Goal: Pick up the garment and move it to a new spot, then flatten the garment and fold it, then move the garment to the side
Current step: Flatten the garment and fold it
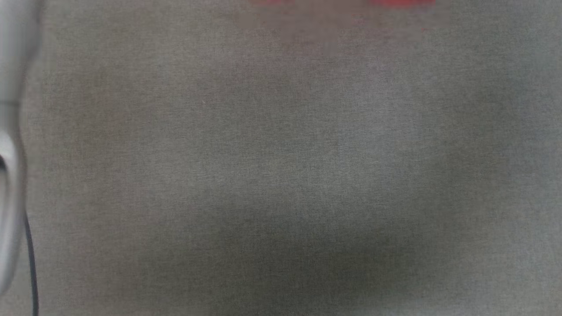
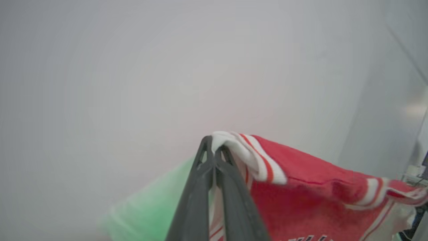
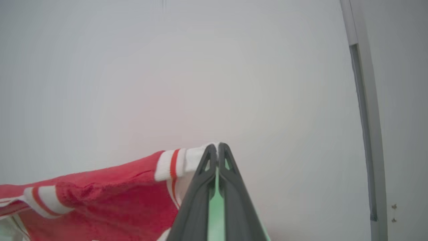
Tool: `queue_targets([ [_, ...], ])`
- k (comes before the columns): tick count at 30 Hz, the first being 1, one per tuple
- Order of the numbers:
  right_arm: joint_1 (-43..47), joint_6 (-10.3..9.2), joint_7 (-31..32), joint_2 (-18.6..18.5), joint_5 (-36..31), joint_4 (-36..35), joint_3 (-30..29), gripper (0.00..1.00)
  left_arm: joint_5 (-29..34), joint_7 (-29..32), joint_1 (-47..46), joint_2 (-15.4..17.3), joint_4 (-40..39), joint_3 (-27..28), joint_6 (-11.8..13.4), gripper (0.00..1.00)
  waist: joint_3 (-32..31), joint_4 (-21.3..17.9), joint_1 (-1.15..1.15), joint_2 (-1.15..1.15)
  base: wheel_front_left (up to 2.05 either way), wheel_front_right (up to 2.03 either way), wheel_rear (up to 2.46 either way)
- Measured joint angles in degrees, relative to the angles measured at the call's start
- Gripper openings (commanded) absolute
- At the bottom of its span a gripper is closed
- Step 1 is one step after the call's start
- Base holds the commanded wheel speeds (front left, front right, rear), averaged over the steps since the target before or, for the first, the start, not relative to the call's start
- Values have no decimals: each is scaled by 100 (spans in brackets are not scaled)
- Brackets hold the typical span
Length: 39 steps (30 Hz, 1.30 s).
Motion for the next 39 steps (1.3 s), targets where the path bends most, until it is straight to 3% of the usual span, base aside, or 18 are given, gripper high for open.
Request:
queue_targets([
  [6, -102, 0, -58, 87, -192, 135, -56, 0, 371, -14, -1, -102, 47, 532, -282, 0, -34, 55, 0, 0, 0, 0, 0],
  [9, 316, 2, -67, 70, -199, 33, 67, 0, 516, -15, 419, -168, 165, 642, -428, 0, -65, 71, 0, 0, 0, 0, 0],
  [13, 1261, 1, -51, -57, -110, -286, 350, 0, 247, 158, 1506, -280, 298, 444, -571, 0, -152, 61, 0, 0, 0, 0, 0],
  [16, 1971, 1, 53, -342, -134, -765, 661, 0, -238, 445, 2419, -216, -513, 57, -584, 0, -192, 98, 0, 0, 0, 0, 0],
  [21, 3266, 0, 311, -883, 250, -1570, 984, 0, -939, 525, 4174, 464, -1552, -432, -586, 0, -304, 130, 0, 0, 0, 0, 0],
  [26, 4406, -1, 410, -1411, 620, -2326, 1209, 0, -1204, 581, 5501, 1002, -2501, -1081, -590, 0, -519, 150, 0, 0, 0, 0, 0],
  [34, 5703, 0, 588, -2272, 1080, -3561, 1528, 0, -1266, 598, 6815, 2011, -3595, -1827, -589, 0, -898, 148, 0, 0, 0, 0, 0],
  [39, 6171, 0, 768, -2792, 1211, -4161, 1763, 0, -1304, 620, 7343, 2449, -4229, -1967, -586, 0, -1004, 141, 0, 0, 0, 0, 0],
])
